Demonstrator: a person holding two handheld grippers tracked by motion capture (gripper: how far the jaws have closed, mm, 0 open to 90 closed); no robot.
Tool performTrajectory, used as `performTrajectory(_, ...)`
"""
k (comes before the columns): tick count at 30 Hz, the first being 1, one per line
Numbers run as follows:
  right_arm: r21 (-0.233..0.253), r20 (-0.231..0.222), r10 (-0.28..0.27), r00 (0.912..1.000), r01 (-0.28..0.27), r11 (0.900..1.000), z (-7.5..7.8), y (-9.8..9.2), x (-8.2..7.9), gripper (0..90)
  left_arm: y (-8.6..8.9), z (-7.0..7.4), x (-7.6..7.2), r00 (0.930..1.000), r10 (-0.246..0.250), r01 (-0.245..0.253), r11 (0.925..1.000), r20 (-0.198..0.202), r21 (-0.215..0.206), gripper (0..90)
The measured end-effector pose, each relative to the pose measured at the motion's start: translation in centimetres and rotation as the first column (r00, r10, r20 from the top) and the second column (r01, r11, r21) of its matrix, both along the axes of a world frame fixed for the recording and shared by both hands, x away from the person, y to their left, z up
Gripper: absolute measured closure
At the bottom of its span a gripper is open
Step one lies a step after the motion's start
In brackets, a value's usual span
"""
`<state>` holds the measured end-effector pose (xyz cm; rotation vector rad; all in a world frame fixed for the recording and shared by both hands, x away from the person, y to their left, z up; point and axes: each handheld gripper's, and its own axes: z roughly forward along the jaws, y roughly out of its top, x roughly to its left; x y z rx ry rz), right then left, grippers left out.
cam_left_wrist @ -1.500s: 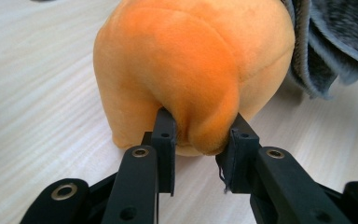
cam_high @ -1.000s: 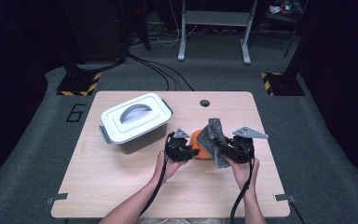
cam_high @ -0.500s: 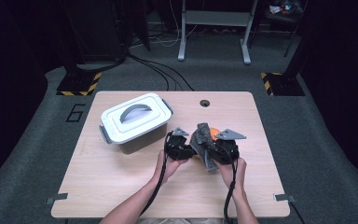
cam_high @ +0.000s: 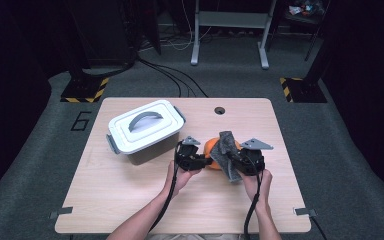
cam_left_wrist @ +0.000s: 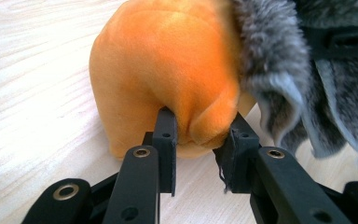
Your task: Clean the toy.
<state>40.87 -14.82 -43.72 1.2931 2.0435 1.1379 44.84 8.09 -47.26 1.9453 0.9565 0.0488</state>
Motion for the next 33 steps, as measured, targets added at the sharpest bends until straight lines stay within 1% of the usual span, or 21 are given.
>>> performTrajectory(4, 0.017, -0.026, -0.045, 0.9987, 0.045, 0.999, -0.7, -1.8, 0.8, 70.4, 0.2, -0.1, 0.2, 1.0, -0.003, 0.003, 1.0, 0.002, 0.001, 70.5)
performTrajectory(6, 0.032, -0.049, -0.073, 0.9961, 0.075, 0.997, -1.1, -2.5, 1.2, 70.3, 0.2, -0.1, 0.2, 1.0, 0.0, 0.0, 1.0, -0.007, -0.005, 70.5)
performTrajectory(8, 0.042, -0.077, -0.092, 0.9928, 0.096, 0.995, -1.8, -3.4, 1.9, 70.3, 0.3, -0.2, 0.2, 1.0, -0.001, 0.001, 1.0, -0.005, -0.003, 70.5)
performTrajectory(11, 0.066, -0.1, -0.097, 0.9902, 0.104, 0.992, -2.4, -4.1, 2.3, 70.2, 0.3, -0.2, 0.3, 1.0, -0.007, 0.007, 1.0, -0.001, 0.0, 70.5)
performTrajectory(13, 0.07, -0.092, -0.092, 0.9915, 0.099, 0.993, -2.2, -4.1, 2.1, 70.2, 0.3, -0.2, 0.4, 1.0, -0.009, 0.009, 0.9999, -0.001, 0.004, 70.5)
performTrajectory(15, 0.084, -0.069, -0.078, 0.9946, 0.084, 0.993, -1.6, -3.9, 1.6, 70.2, 0.4, -0.3, 0.4, 0.9999, -0.01, 0.01, 0.9999, -0.005, 0.004, 70.6)
performTrajectory(17, 0.084, -0.043, -0.06, 0.9973, 0.064, 0.994, -0.9, -3.5, 1.0, 70.2, 0.4, -0.3, 0.4, 0.9999, -0.011, 0.011, 0.9999, -0.005, 0.004, 70.6)
performTrajectory(18, 0.095, -0.024, -0.038, 0.999, 0.04, 0.995, -0.4, -3.0, 0.7, 70.2, 0.5, -0.3, 0.4, 0.9999, -0.014, 0.014, 0.9999, -0.004, 0.007, 70.6)
performTrajectory(20, 0.099, -0.002, -0.004, 1.0, 0.004, 0.995, 0.3, -2.2, 0.3, 70.2, 0.4, -0.3, 0.4, 0.9998, -0.018, 0.018, 0.9998, -0.001, 0.008, 70.5)
performTrajectory(21, 0.089, 0.013, 0.017, 0.9998, -0.018, 0.996, 0.7, -1.4, 0.1, 70.2, 0.3, -0.3, 0.4, 0.9998, -0.017, 0.017, 0.9998, 0.001, 0.009, 70.5)
performTrajectory(23, 0.079, 0.016, 0.044, 0.9989, -0.046, 0.996, 1.1, -0.3, -0.1, 70.1, 0.3, -0.3, 0.4, 0.9998, -0.018, 0.018, 0.9998, 0.003, 0.01, 70.5)
performTrajectory(24, 0.063, 0.022, 0.063, 0.9978, -0.064, 0.996, 1.1, 0.3, -0.1, 70.1, 0.4, -0.3, 0.4, 0.9998, -0.021, 0.021, 0.9997, 0.008, 0.016, 70.6)
performTrajectory(25, 0.047, 0.018, 0.072, 0.9973, -0.073, 0.996, 1.1, 1.0, 0.0, 70.1, 0.5, -0.3, 0.4, 0.9998, -0.019, 0.019, 0.9997, 0.004, 0.012, 70.6)
performTrajectory(27, 0.014, 0.013, 0.072, 0.9973, -0.072, 0.997, 0.9, 1.4, 0.3, 70.2, 0.6, -0.4, 0.5, 0.9998, -0.021, 0.021, 0.9997, 0.006, 0.014, 70.6)
performTrajectory(28, 0.016, 0.013, 0.067, 0.9977, -0.067, 0.998, 0.7, 1.4, 0.4, 70.3, 0.7, -0.4, 0.5, 0.9998, -0.019, 0.019, 0.9998, -0.003, 0.007, 70.5)
performTrajectory(30, 0.026, 0.006, 0.056, 0.9984, -0.056, 0.998, 0.5, 0.9, 0.7, 70.4, 0.6, -0.5, 0.4, 0.9998, -0.019, 0.019, 0.9998, -0.003, 0.004, 70.6)
performTrajectory(33, 0.034, -0.007, 0.023, 0.9997, -0.022, 0.999, 0.1, -0.1, 1.0, 70.3, 0.5, -0.5, 0.4, 0.9996, -0.027, 0.027, 0.9996, 0.01, 0.008, 70.5)
